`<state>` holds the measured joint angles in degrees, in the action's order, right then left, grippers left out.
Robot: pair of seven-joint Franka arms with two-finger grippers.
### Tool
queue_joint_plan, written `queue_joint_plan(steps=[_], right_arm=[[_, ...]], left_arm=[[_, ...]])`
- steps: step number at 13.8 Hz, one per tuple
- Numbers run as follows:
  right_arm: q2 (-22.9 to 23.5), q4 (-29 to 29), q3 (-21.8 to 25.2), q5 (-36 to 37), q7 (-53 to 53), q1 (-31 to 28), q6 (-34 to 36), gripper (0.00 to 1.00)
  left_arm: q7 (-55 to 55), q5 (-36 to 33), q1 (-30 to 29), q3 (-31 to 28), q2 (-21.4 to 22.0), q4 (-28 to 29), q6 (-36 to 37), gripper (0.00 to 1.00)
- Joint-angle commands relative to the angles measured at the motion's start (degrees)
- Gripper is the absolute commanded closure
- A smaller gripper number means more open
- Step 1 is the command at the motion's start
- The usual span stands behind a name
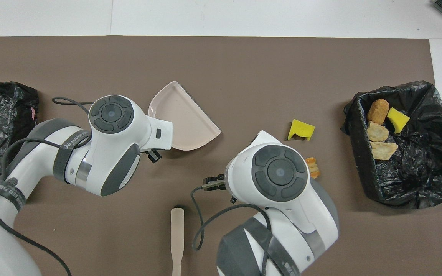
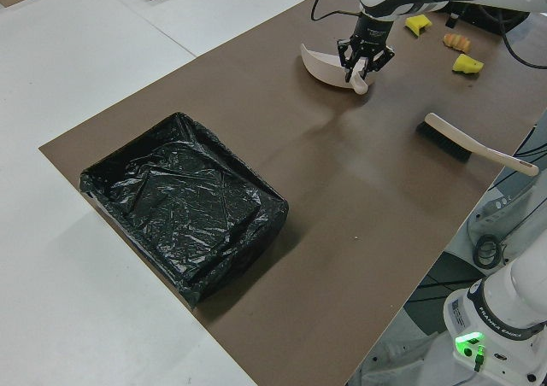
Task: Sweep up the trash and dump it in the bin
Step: 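Grasp the dustpan handle with the left gripper while the right gripper grasps the brush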
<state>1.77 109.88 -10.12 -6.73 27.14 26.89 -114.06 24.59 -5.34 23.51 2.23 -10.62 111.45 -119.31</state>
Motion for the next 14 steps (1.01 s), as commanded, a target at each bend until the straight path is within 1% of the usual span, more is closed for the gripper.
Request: queue_joint_plan(steps=[1,3,4,5,6,7,9,11,13,14], right_arm=[[-6.76,8.04,0.19,-1.71,5.35,3.68,-1.51,0.07],[-9.49,11.04,0.19,-1.71,9.31,6.76,-1.78,0.07],[-9.77,11.84,0.19,-1.71,11.77,8.69,-2.04,0.07],[-8.64,12.89,0.19,-1.71,15.71,11.93,-4.83,0.07],[-7.23,14.64,0.19,-1.62,20.36,15.09,-9.99,0.07],[-6.35,15.01,0.19,-1.54,23.19,16.95,-11.69,0.07],[-4.24,15.80,0.19,-0.93,29.77,22.30,-13.72,0.07],[-0.47,16.33,0.19,0.65,36.72,27.14,-18.63,0.07],[2.70,16.33,0.19,2.85,40.95,29.18,-22.33,0.09],[3.23,16.33,0.19,3.03,41.93,30.41,-22.69,0.11]], left_arm=[[1.16,-1.07,-0.39,0.32,0.78,-0.10,1.54,1.00],[1.34,-1.07,-0.39,0.32,0.87,-0.10,2.41,1.00],[3.43,-1.07,-0.39,0.32,0.87,-0.01,2.51,1.00],[6.93,-1.07,-0.39,0.23,0.87,-0.10,2.42,1.00],[10.70,-1.07,-0.65,0.23,0.87,-0.10,2.33,1.00],[13.00,-1.07,-1.27,0.23,0.78,-0.18,2.42,1.00],[13.55,-1.07,-1.18,0.23,0.78,-0.10,1.98,1.00],[15.91,-1.07,-1.18,0.23,0.78,-0.10,1.63,1.00],[19.51,-1.07,-1.44,0.23,0.78,0.08,1.19,1.00],[22.40,-1.07,-2.06,0.23,0.78,0.17,1.19,1.00]])
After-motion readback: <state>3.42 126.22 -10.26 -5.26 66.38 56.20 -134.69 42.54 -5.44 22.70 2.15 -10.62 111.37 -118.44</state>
